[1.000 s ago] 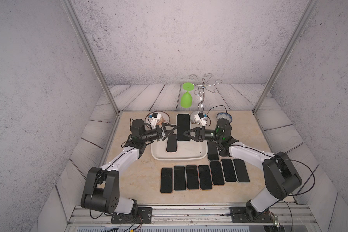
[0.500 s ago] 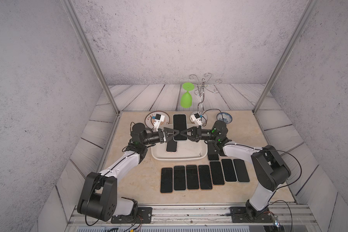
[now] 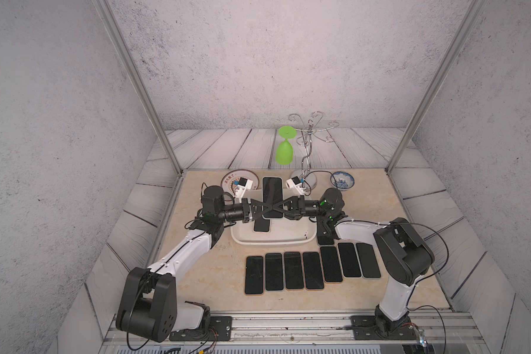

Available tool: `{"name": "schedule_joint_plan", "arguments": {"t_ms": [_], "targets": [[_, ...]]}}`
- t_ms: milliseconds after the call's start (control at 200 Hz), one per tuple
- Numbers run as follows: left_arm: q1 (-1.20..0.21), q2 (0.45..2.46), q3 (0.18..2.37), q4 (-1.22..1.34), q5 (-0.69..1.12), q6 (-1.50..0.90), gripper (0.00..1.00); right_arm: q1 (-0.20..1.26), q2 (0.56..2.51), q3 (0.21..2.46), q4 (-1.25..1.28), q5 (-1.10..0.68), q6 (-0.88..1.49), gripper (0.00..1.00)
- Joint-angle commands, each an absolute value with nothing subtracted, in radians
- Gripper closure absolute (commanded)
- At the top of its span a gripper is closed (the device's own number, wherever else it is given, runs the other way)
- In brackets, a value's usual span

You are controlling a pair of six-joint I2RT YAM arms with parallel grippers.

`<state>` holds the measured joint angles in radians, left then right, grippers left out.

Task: Take the phone out of the storage box
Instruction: Pick up the phone from the storage box, then place the phone at the center of the board.

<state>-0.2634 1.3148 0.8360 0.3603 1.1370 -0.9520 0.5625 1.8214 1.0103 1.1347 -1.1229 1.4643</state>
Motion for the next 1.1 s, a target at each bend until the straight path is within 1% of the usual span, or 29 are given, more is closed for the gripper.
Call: {"name": "schedule_joint_plan", "arguments": {"t_ms": [0, 5, 10, 30, 85, 140, 185, 240, 280, 330, 430, 515, 596, 761, 866, 966, 1096], "targets": [[-0.230, 1.234, 0.899, 0.112, 1.146, -0.747, 1.00, 0.564, 1.782, 0.992, 1.052, -1.180, 1.411, 0.12], [-0.229, 1.231, 0.900, 0.103, 1.143, -0.739, 1.00, 0.563, 1.780, 0.992, 1.043, -1.181, 1.405, 0.06], [-0.226, 1.227, 0.903, 0.083, 1.142, -0.731, 1.00, 0.563, 1.778, 0.990, 1.034, -1.182, 1.398, 0.03], [-0.219, 1.213, 0.915, 0.012, 1.136, -0.697, 1.00, 0.559, 1.767, 0.986, 0.992, -1.185, 1.367, 0.01], [-0.199, 1.178, 0.945, -0.193, 1.106, -0.571, 1.00, 0.552, 1.723, 0.980, 0.817, -1.190, 1.246, 0.01], [-0.191, 1.147, 0.964, -0.403, 1.024, -0.466, 1.00, 0.547, 1.670, 1.000, 0.541, -1.188, 1.046, 0.01], [-0.190, 1.122, 0.966, -0.538, 0.936, -0.419, 1.00, 0.548, 1.622, 1.037, 0.271, -1.171, 0.869, 0.01], [-0.189, 1.096, 0.961, -0.663, 0.862, -0.382, 1.00, 0.549, 1.580, 1.085, 0.021, -1.145, 0.680, 0.01], [-0.189, 1.072, 0.950, -0.746, 0.796, -0.376, 1.00, 0.548, 1.561, 1.113, -0.097, -1.143, 0.595, 0.01], [-0.189, 1.041, 0.927, -0.827, 0.719, -0.380, 1.00, 0.547, 1.541, 1.134, -0.178, -1.147, 0.544, 0.01], [-0.195, 0.966, 0.840, -0.889, 0.594, -0.438, 1.00, 0.547, 1.516, 1.147, -0.232, -1.165, 0.510, 0.01], [-0.255, 0.918, 0.837, -0.883, 0.426, -0.509, 1.00, 0.547, 1.508, 1.147, -0.238, -1.179, 0.505, 0.01], [-0.266, 0.926, 0.839, -0.939, 0.341, -0.533, 1.00, 0.548, 1.505, 1.148, -0.228, -1.199, 0.518, 0.01], [-0.390, 0.959, 0.854, -0.999, 0.175, -0.604, 1.00, 0.549, 1.485, 1.144, -0.227, -1.234, 0.508, 0.01], [-0.451, 0.987, 0.816, -0.964, 0.120, -0.653, 1.00, 0.547, 1.483, 1.150, -0.233, -1.255, 0.499, 0.01], [-0.468, 0.988, 0.711, -0.852, 0.116, -0.697, 1.00, 0.547, 1.483, 1.164, -0.247, -1.270, 0.490, 0.01], [-0.477, 0.970, 0.646, -0.807, 0.097, -0.699, 1.00, 0.548, 1.473, 1.163, -0.245, -1.276, 0.492, 0.01]]}}
